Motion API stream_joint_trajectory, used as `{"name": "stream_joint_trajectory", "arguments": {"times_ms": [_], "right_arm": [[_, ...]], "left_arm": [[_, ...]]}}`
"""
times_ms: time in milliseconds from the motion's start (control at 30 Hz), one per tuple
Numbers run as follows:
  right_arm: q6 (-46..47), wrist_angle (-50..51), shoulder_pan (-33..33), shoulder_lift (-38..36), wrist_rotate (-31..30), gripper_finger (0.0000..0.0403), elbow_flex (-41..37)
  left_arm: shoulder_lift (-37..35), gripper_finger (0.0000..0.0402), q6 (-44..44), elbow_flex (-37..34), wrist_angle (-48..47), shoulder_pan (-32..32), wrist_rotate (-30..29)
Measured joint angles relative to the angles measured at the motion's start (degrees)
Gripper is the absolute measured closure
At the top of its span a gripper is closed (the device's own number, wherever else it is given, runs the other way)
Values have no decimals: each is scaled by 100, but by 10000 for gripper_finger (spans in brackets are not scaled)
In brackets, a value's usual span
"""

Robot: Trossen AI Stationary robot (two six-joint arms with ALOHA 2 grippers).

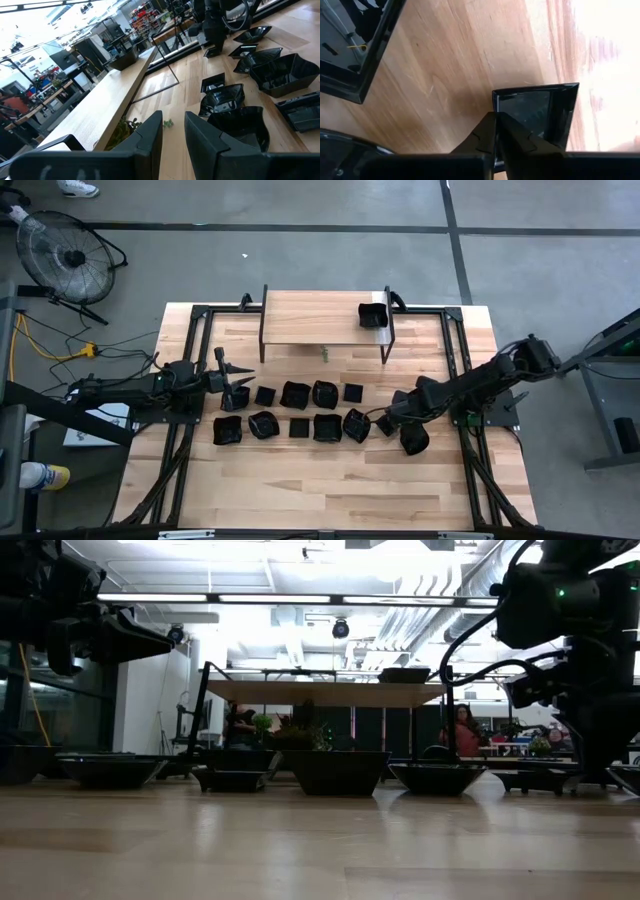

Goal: Pick & Place Mini shaped plates
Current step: Put the square plate on the shelf

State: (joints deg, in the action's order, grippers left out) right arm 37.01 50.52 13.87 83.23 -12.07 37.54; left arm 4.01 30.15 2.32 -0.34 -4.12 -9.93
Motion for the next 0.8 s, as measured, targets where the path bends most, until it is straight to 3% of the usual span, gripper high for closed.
{"name": "stream_joint_trajectory", "arguments": {"times_ms": [367, 600, 800], "right_arm": [[-81, 24, 0, -21, -29, 400, 199], [-511, 209, 0, -21, -217, 402, 823], [-869, 856, 0, -21, -802, 402, 1620]], "left_arm": [[-2, 323, 0, 0, 0, 0, 0], [-2, 323, 0, -1, -1, 0, -1], [-2, 323, 0, -2, -2, 2, 0]]}}
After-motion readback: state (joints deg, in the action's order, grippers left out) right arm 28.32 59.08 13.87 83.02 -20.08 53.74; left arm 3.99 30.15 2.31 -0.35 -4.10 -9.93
